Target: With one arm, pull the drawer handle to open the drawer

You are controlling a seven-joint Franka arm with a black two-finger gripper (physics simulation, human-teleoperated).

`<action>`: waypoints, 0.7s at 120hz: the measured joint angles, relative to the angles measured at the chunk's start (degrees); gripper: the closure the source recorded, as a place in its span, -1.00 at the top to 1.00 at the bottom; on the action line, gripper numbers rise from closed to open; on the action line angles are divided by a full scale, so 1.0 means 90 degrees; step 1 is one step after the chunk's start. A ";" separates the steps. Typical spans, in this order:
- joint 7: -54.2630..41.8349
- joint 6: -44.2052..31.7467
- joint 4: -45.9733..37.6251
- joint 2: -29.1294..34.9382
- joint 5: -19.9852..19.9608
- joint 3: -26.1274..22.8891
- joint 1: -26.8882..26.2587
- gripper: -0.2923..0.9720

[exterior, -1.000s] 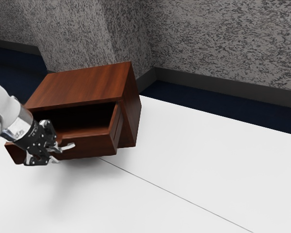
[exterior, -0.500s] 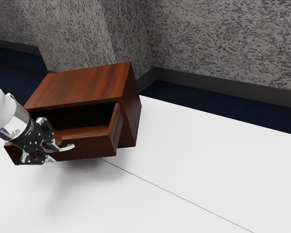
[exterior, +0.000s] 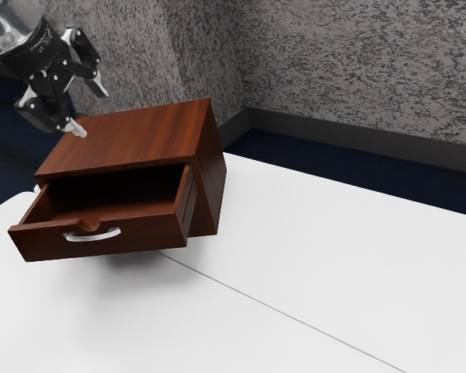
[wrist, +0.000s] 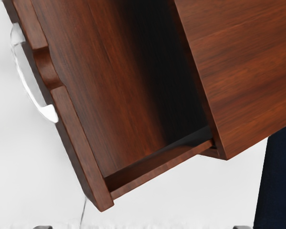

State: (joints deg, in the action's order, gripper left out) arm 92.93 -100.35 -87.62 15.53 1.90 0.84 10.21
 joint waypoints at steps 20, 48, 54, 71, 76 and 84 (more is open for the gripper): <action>-0.0016 0.1309 -0.0434 0.0007 -0.0466 0.0318 -0.0359 0.35; -0.0119 0.1626 -0.0817 -0.0053 -0.0588 0.0478 -0.0300 0.48; -0.0141 0.1500 -0.0972 -0.0048 -0.0735 0.0510 -0.0279 0.49; -0.0194 0.1272 -0.1121 -0.0030 -0.0926 0.0524 -0.0280 0.51; -0.0207 0.1230 -0.1168 -0.0027 -0.0950 0.0523 -0.0283 0.52; -0.0227 0.1178 -0.1233 -0.0007 -0.0976 0.0523 -0.0284 0.52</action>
State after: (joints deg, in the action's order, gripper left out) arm 90.89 -89.75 -98.72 15.47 -6.88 5.55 7.66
